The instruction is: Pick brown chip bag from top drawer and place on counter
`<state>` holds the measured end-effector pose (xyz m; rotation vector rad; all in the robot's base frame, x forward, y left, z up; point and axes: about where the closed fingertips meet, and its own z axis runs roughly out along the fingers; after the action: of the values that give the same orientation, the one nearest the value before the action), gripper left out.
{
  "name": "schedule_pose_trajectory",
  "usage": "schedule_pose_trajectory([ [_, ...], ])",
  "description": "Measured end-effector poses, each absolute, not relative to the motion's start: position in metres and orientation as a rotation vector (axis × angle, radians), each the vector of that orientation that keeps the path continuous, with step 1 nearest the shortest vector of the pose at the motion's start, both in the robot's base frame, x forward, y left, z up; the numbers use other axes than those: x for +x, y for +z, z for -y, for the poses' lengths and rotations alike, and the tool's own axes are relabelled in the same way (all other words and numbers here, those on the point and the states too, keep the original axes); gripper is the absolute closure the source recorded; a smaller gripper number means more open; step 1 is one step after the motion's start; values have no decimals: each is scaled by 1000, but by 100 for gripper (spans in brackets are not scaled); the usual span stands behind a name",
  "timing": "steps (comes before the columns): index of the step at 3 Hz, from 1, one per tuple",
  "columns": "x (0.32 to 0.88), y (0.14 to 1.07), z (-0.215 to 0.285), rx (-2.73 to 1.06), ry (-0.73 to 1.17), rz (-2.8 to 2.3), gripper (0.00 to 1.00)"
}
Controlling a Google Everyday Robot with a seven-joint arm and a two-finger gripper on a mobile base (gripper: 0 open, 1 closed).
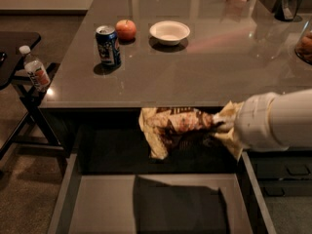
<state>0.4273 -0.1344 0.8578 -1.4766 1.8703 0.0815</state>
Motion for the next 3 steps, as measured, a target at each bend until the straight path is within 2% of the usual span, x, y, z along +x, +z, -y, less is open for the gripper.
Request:
schedule_pose_trajectory([
  [1,422,951,146,-1473,-57,-1773,100],
  [2,422,951,146,-1474,-57,-1773,100],
  [3,449,952,148,-1484,-104,-1762,100],
])
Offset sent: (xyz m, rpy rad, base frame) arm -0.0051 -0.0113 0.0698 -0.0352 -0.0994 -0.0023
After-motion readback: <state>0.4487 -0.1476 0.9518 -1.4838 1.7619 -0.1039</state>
